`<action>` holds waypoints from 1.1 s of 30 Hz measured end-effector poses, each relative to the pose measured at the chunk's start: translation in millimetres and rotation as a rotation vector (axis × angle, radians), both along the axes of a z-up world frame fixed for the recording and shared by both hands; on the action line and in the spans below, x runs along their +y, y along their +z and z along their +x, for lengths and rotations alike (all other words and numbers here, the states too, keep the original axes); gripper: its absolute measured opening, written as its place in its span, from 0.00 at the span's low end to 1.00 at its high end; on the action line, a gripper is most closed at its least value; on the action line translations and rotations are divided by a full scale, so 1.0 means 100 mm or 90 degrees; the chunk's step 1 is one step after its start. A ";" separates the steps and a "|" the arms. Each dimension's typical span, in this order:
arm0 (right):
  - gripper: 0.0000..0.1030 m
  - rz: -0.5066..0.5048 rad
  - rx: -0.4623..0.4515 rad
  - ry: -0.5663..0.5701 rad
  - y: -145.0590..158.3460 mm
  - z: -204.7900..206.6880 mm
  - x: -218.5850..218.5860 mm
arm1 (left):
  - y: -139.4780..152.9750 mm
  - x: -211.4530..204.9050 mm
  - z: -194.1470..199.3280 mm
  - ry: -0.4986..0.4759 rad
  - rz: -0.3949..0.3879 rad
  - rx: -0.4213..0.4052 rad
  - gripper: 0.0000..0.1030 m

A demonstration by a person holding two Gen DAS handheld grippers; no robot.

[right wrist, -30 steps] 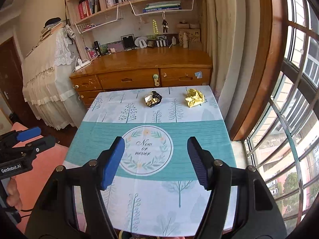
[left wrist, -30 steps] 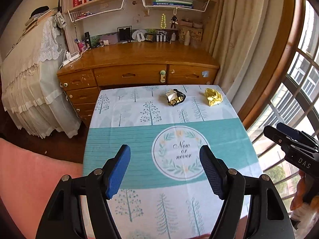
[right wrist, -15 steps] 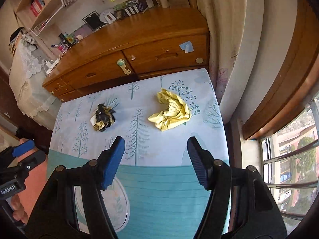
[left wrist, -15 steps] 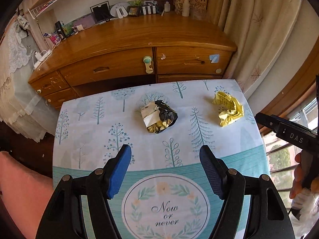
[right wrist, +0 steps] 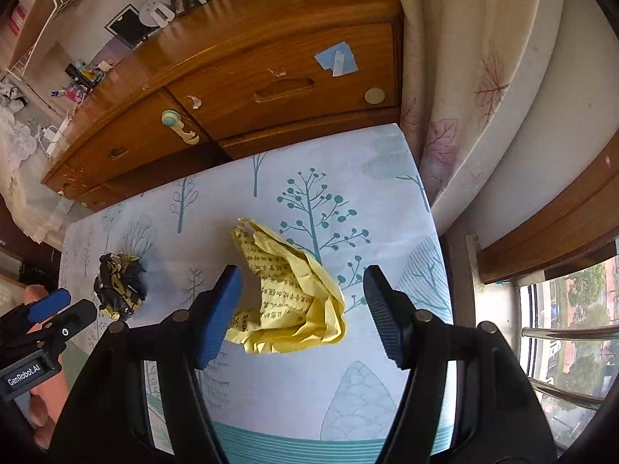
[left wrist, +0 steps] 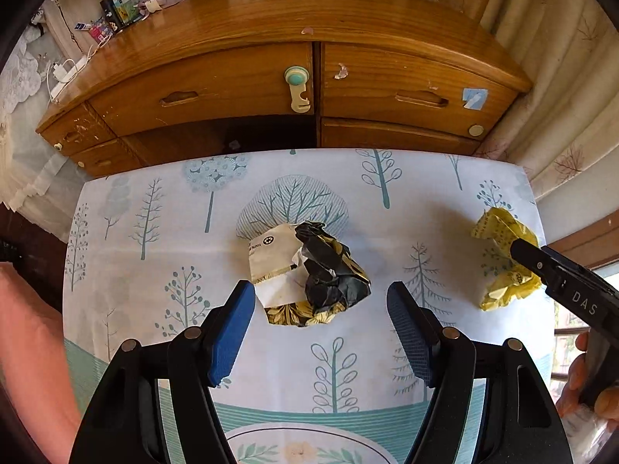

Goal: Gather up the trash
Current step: 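Grasp the yellow crumpled paper with the right gripper, then grasp the black-and-gold wrapper with the left gripper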

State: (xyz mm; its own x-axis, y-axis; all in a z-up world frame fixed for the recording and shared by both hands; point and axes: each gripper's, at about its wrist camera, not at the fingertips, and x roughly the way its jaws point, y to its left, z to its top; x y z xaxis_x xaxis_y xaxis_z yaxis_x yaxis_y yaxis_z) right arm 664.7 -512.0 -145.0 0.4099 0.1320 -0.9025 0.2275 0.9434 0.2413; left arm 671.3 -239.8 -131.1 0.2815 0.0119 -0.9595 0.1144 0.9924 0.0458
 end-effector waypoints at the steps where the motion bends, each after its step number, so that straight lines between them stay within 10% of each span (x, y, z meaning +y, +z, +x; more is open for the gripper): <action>1: 0.61 -0.002 0.005 0.003 -0.05 0.01 0.01 | -0.04 0.02 0.03 0.004 -0.001 0.004 0.71; 24: 0.26 -0.011 0.001 0.067 -0.21 -0.24 0.43 | -0.43 0.19 0.21 0.040 -0.026 0.048 0.72; 27: 0.26 0.007 -0.002 0.070 -0.17 -0.41 0.50 | -0.40 0.16 0.13 0.026 -0.025 0.038 0.60; 28: 0.25 0.012 -0.003 0.073 -0.15 -0.49 0.51 | -0.37 0.14 0.10 0.018 -0.031 0.030 0.39; 33: 0.23 0.033 -0.006 0.087 -0.05 -0.83 0.66 | -0.26 0.13 -0.06 0.013 -0.023 0.038 0.35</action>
